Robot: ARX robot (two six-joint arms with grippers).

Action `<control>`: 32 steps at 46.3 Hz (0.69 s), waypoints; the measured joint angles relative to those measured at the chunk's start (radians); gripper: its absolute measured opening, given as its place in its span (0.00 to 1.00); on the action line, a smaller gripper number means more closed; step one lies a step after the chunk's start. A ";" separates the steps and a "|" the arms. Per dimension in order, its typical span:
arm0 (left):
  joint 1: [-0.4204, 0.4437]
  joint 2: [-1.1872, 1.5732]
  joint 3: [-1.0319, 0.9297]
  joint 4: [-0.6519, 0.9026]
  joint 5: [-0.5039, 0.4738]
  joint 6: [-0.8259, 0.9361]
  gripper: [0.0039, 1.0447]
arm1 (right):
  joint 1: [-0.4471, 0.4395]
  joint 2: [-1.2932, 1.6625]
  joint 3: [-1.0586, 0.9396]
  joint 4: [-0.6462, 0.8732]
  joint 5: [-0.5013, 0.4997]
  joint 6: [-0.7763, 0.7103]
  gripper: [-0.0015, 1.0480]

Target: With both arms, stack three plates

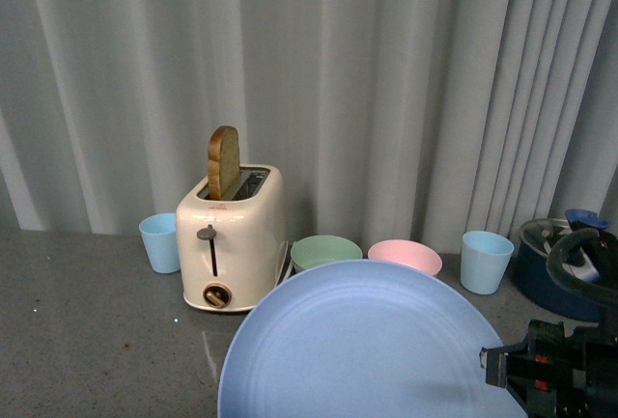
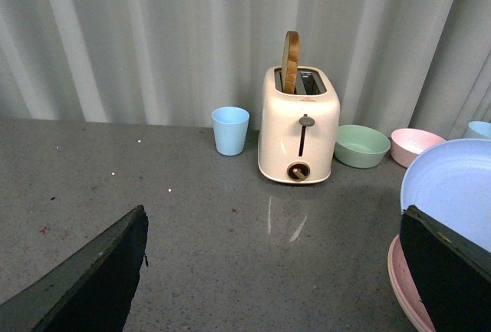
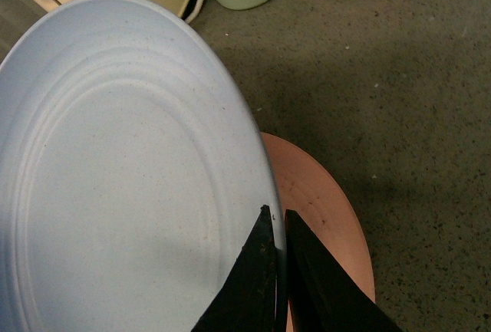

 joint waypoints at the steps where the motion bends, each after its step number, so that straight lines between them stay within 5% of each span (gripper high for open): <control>1: 0.000 0.000 0.000 0.000 0.000 0.000 0.94 | -0.002 0.008 -0.002 0.005 0.000 0.006 0.03; 32: 0.000 0.000 0.000 0.000 0.000 0.000 0.94 | -0.056 0.182 -0.008 0.060 -0.069 0.130 0.03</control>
